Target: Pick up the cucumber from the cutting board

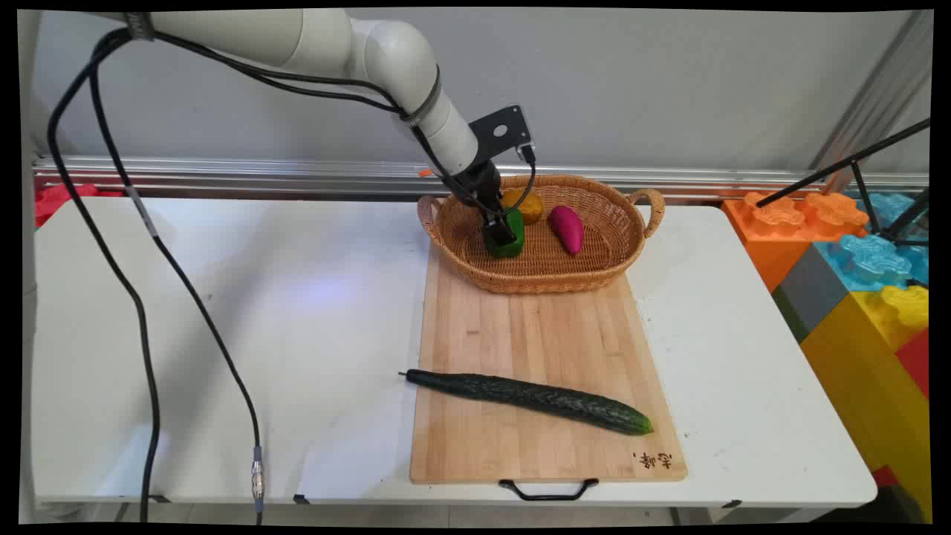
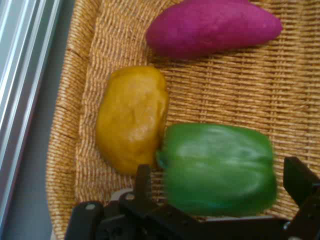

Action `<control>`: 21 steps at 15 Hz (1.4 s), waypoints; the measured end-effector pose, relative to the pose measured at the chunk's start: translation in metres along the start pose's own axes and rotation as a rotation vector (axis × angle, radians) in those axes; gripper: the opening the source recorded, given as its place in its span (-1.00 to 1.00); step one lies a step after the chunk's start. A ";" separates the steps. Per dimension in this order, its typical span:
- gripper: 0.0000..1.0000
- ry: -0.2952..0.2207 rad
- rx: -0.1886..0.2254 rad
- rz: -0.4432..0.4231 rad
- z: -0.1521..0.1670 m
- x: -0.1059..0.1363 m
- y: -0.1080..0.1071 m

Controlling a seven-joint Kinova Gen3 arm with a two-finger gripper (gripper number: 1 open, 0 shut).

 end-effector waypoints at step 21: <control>1.00 0.115 -0.305 0.135 -0.113 0.028 0.141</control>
